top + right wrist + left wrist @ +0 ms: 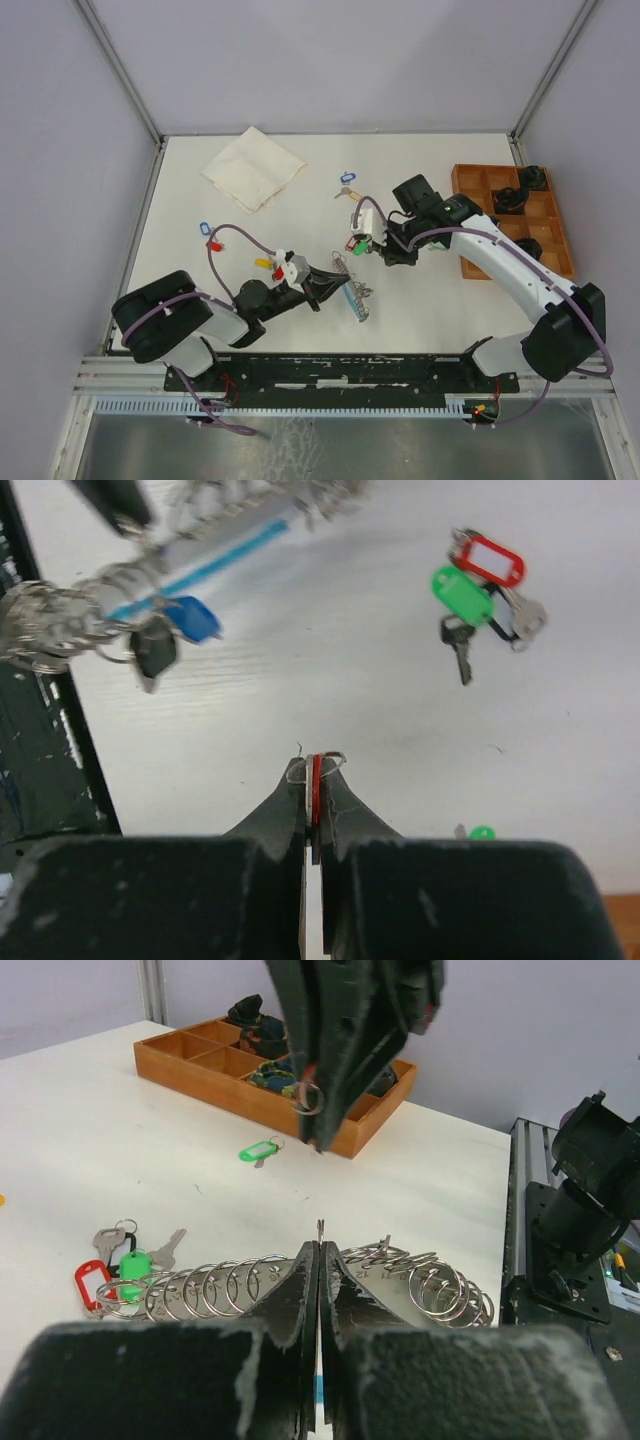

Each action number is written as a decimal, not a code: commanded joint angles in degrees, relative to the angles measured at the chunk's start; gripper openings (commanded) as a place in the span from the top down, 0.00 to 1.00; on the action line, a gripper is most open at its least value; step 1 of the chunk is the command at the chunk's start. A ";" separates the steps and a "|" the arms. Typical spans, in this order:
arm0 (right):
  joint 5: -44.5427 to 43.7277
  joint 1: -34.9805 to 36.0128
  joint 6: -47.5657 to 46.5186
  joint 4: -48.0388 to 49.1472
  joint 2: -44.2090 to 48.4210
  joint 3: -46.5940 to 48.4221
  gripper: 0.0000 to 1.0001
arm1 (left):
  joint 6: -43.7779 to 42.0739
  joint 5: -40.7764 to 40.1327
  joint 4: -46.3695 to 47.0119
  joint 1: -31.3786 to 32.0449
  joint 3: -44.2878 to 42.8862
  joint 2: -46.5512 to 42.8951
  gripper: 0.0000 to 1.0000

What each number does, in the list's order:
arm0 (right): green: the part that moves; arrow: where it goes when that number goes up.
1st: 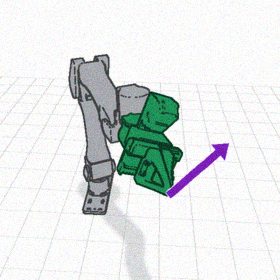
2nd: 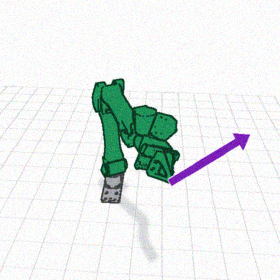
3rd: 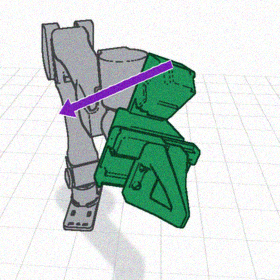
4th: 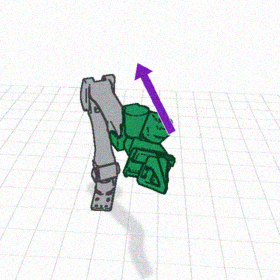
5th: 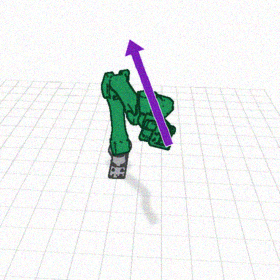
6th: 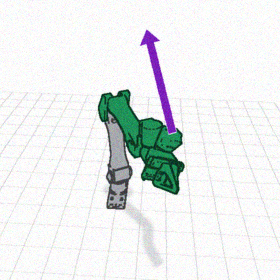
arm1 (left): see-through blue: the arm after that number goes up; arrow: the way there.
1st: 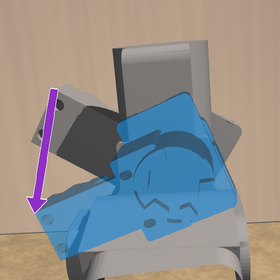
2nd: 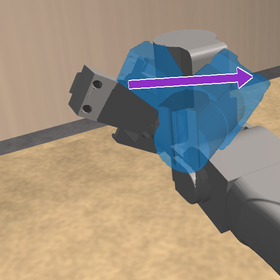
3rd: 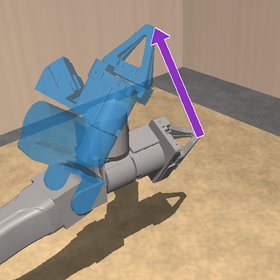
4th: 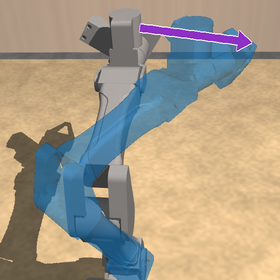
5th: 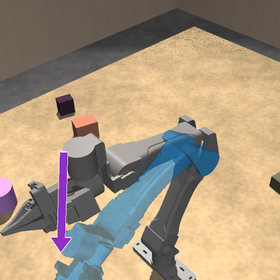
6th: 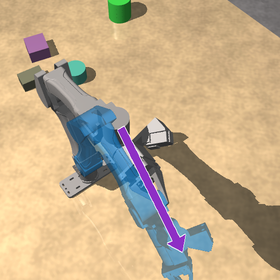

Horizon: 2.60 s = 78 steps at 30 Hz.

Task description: Remove the keys from the keyring

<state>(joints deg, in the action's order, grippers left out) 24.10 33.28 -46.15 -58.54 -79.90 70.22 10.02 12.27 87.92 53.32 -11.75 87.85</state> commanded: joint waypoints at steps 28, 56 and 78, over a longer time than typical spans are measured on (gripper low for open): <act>-4.11 -23.36 23.61 7.91 -37.69 23.08 0.91 | -1.64 -7.18 -40.81 -3.71 -0.97 -42.94 0.97; 7.13 -18.42 21.92 4.97 -30.38 21.24 0.53 | 1.15 -3.04 -35.93 -3.75 -0.91 -39.23 0.97; 42.78 -17.49 -20.24 7.28 9.56 -11.19 0.00 | 6.51 19.66 -32.88 -12.28 -8.82 -27.48 0.97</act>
<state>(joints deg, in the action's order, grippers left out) 64.69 15.03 -54.37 -48.56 -68.84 58.06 12.19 22.50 49.80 43.48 -15.29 58.37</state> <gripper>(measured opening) 0.995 0.028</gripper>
